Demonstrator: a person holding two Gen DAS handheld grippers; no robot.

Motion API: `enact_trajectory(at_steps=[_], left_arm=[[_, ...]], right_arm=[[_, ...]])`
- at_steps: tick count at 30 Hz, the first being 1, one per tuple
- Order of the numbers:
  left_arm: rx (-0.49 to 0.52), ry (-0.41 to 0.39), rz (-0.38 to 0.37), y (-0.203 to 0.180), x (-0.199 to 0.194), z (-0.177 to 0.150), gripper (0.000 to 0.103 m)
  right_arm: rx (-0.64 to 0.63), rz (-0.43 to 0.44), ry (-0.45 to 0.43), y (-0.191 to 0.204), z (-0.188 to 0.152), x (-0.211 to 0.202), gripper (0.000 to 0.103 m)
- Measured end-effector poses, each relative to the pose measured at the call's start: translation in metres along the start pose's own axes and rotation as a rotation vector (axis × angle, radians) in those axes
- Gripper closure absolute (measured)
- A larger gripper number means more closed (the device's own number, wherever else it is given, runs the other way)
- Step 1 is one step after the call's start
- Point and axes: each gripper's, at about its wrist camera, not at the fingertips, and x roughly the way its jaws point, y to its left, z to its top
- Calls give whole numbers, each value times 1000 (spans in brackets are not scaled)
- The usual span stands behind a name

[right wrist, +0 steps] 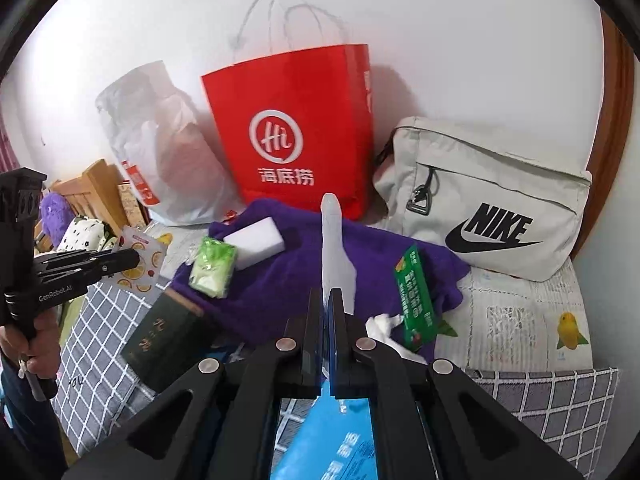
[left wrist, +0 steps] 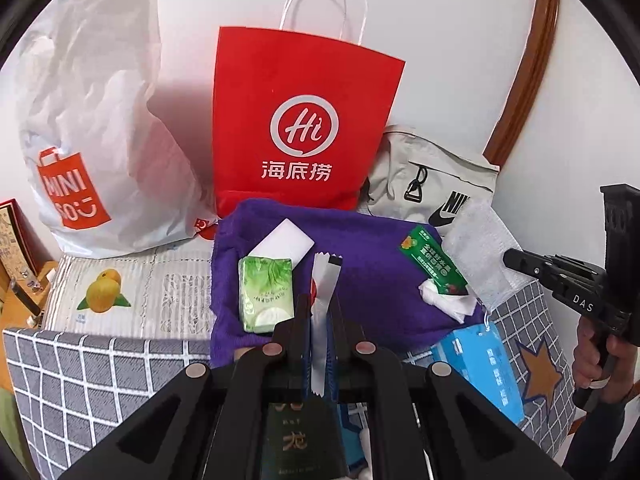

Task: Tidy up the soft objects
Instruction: 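Carry the sachet to the towel with the left tool while the right carries the bag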

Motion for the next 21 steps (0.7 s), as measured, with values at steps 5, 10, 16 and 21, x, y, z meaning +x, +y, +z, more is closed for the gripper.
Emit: enact_trajectory(at_steps=[5, 10, 16, 21], left_arm=[[17, 19, -3, -4, 21, 12, 96], [25, 47, -11, -8, 44, 23, 96], [13, 94, -33, -10, 76, 32, 96], [-3, 118, -44, -9, 96, 36, 96]], right_arm=[[19, 3, 14, -13, 5, 20, 101], [35, 1, 21, -23, 12, 41, 101], [45, -39, 34, -38, 20, 62, 101], [38, -71, 65, -46, 25, 85, 101]])
